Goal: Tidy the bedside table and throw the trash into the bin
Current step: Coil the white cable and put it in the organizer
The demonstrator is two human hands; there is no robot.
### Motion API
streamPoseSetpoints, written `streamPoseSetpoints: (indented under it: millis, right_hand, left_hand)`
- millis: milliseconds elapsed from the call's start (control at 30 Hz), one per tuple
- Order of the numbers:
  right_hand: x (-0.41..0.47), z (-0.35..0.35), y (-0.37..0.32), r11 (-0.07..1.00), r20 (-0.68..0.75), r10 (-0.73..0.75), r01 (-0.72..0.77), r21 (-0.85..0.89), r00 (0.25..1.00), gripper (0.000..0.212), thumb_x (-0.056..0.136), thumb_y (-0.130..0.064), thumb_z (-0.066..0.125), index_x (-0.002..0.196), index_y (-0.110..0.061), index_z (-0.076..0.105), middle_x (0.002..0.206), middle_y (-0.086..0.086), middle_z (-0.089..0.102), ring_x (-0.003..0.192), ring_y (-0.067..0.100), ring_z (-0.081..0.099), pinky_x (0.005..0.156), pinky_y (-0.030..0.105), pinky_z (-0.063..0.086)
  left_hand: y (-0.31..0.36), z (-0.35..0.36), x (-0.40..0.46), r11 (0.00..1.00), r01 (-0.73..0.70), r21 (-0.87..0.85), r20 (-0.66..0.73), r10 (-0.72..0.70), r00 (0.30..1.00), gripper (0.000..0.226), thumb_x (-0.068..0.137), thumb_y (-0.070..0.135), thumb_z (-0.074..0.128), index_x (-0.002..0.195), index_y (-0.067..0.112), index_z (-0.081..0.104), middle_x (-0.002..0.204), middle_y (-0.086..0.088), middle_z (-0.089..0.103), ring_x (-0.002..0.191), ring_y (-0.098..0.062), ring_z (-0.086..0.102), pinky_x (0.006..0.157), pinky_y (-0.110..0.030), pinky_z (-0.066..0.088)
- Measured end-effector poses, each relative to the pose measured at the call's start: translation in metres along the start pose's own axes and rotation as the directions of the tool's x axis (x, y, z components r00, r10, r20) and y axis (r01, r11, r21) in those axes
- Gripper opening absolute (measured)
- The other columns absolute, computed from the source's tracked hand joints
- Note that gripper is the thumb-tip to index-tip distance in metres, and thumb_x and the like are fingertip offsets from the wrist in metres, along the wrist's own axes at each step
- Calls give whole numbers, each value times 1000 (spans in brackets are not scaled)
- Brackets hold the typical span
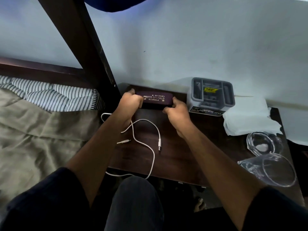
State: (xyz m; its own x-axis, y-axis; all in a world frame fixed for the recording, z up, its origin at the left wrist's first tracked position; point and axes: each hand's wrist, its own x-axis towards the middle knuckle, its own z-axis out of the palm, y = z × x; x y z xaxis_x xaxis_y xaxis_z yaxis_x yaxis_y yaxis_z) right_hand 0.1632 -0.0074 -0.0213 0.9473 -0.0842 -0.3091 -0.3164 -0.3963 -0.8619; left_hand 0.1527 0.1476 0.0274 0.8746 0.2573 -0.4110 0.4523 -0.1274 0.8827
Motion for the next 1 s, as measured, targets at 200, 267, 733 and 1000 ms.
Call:
streamPoseSetpoints:
  millis: [200, 267, 733, 1000]
  right_hand:
    - [2, 1, -1, 998, 3, -20, 20, -62, 1000, 30, 82, -3, 61, 112, -8, 64, 107, 19, 69, 90, 30, 65, 82, 38, 52]
    - [0, -1, -4, 991, 2, -45, 45, -126, 999, 39, 83, -1, 61, 122, -3, 60, 116, 24, 66, 93, 25, 58, 91, 38, 50]
    - [-84, 13, 10, 839, 44, 52, -20, -544, 998, 27, 80, -29, 67, 93, -5, 71, 105, 18, 71, 102, 36, 68, 82, 37, 55]
    - [-108, -100, -54, 805, 49, -494, 478, -353, 868, 9, 81, -20, 78, 79, -19, 69, 72, -3, 68, 68, 17, 64, 64, 37, 52]
  left_hand:
    - [8, -1, 6, 998, 8, 65, 9, -9, 1000, 28, 66, -12, 41, 62, 15, 33, 63, -1, 27, 57, -17, 24, 34, -16, 20]
    - [8, -1, 6, 998, 0, 56, 13, -1, 1000, 27, 64, -10, 43, 64, 15, 35, 66, -4, 30, 59, -18, 26, 40, -21, 23]
    - [-17, 0, -76, 978, -203, 55, 227, 186, 956, 52, 90, -16, 42, 137, 2, 55, 137, -12, 62, 128, -17, 57, 104, -22, 41]
    - [27, 14, -120, 776, -581, 245, 261, 524, 811, 46, 95, 0, 51, 137, 16, 60, 131, 0, 68, 105, 8, 59, 85, 0, 40]
